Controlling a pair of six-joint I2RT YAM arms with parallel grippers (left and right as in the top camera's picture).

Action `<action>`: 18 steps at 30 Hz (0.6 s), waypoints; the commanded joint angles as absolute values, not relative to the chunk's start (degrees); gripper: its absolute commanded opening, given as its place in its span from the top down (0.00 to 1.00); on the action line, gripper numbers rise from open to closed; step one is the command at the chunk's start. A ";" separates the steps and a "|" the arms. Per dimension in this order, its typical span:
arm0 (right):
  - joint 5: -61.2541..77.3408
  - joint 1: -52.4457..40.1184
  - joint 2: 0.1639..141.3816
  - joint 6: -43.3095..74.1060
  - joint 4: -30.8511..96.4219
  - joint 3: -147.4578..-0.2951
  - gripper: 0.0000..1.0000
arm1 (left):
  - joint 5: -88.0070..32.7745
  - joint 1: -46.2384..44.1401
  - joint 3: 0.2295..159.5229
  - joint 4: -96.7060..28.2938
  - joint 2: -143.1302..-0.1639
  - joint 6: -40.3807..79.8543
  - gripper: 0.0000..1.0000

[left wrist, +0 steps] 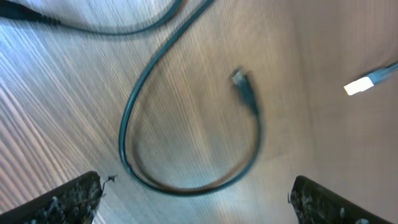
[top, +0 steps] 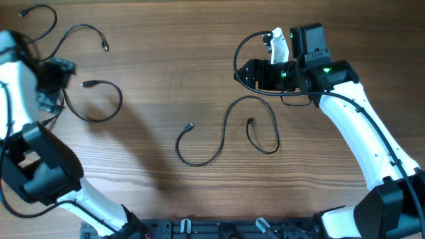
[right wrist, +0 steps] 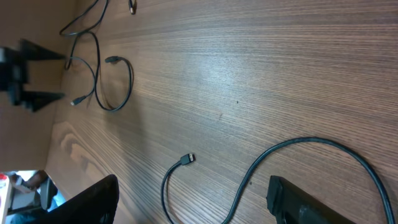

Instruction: Untangle cables

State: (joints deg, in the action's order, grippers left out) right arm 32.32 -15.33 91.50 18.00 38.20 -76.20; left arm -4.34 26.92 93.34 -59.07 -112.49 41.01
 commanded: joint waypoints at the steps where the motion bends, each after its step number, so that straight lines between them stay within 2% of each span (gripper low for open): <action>1: 31.31 -15.53 90.76 18.22 38.48 -76.05 0.22 | 4.75 25.78 87.15 -57.84 -113.32 46.09 0.02; 11: 31.29 -15.53 90.76 18.26 37.78 -76.05 0.22 | 2.17 25.61 76.95 -48.07 -113.32 46.33 0.05; 13: 31.29 -15.53 90.76 18.24 37.78 -76.05 0.22 | 2.20 25.61 75.83 -47.09 -113.32 46.33 0.12; 15: 31.29 -15.53 90.76 18.24 37.76 -76.05 0.23 | 1.96 25.47 75.26 -47.31 -113.32 46.37 0.26; 18: 31.29 -15.53 90.76 18.26 37.58 -76.05 0.22 | 2.00 24.56 73.84 -46.00 -113.36 46.98 0.27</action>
State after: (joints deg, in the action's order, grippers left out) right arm 31.86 -15.33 91.50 17.98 38.04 -76.20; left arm 2.31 25.61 75.68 -47.22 -112.73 46.17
